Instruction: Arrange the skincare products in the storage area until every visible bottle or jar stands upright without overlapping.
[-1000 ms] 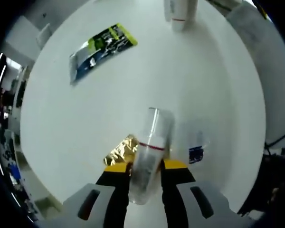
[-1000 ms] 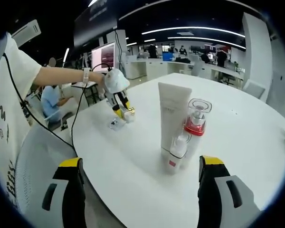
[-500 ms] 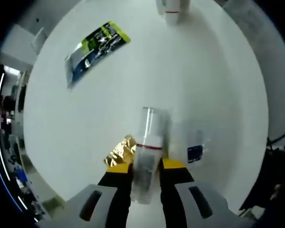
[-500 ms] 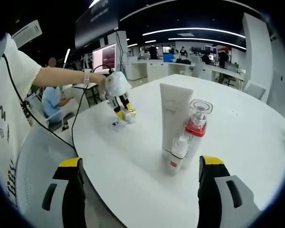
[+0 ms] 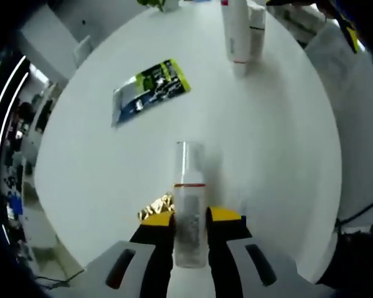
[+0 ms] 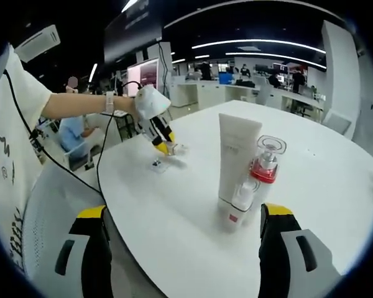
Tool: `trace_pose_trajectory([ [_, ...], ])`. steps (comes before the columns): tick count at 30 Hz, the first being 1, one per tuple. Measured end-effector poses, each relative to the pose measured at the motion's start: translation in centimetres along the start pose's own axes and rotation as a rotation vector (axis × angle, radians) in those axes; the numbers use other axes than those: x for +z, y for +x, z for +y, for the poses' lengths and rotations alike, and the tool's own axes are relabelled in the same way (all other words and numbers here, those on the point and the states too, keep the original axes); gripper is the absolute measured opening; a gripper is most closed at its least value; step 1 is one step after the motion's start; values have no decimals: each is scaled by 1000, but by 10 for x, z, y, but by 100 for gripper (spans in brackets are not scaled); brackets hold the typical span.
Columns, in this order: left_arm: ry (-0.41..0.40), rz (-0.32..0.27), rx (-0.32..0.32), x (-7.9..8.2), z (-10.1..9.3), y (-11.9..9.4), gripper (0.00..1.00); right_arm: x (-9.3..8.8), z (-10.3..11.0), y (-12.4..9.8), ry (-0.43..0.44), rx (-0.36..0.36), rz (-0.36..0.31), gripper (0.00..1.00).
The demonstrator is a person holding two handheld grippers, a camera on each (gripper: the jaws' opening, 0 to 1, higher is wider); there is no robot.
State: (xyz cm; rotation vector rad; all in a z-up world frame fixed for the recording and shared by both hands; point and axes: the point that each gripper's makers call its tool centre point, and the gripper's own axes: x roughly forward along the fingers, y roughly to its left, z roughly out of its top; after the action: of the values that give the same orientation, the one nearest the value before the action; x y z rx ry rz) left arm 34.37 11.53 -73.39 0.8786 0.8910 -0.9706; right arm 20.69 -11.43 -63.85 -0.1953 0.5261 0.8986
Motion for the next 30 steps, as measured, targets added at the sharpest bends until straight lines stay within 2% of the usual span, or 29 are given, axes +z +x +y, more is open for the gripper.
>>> trace_pose_trajectory([
  [1, -18, -38, 4, 6, -1, -1, 15, 0, 1, 0, 1, 0, 0, 100],
  [9, -119, -194, -20, 39, -21, -17, 15, -2, 0, -3, 18, -6, -14, 100],
  [12, -145, -256, -34, 54, -32, -23, 15, 0, -1, -3, 38, -10, -29, 90],
  [14, -152, -293, -37, 66, -42, -28, 15, 3, 5, -3, 90, 21, -46, 82],
  [16, -159, -325, -43, 80, -58, -32, 15, 5, 6, -2, 95, 29, -56, 83],
  [18, -176, -362, -45, 87, -62, -35, 15, 6, 8, -1, 76, 20, -65, 80],
  [20, -195, -394, -62, 94, -69, -38, 15, 5, 10, -1, 89, 35, -60, 71],
  [21, -207, -416, -77, 99, -71, -37, 15, 5, 14, 0, 124, 65, -62, 68],
  [22, -204, -426, -80, 101, -74, -37, 15, 7, 17, 1, 134, 81, -72, 66],
  [25, -211, -457, -90, 106, -81, -38, 15, 10, 15, 2, 130, 68, -88, 66],
  [27, -236, -519, -114, 115, -92, -43, 15, 14, 14, 1, 137, 56, -113, 63],
  [30, -265, -559, -141, 121, -102, -49, 15, 21, 13, 1, 159, 60, -155, 64],
])
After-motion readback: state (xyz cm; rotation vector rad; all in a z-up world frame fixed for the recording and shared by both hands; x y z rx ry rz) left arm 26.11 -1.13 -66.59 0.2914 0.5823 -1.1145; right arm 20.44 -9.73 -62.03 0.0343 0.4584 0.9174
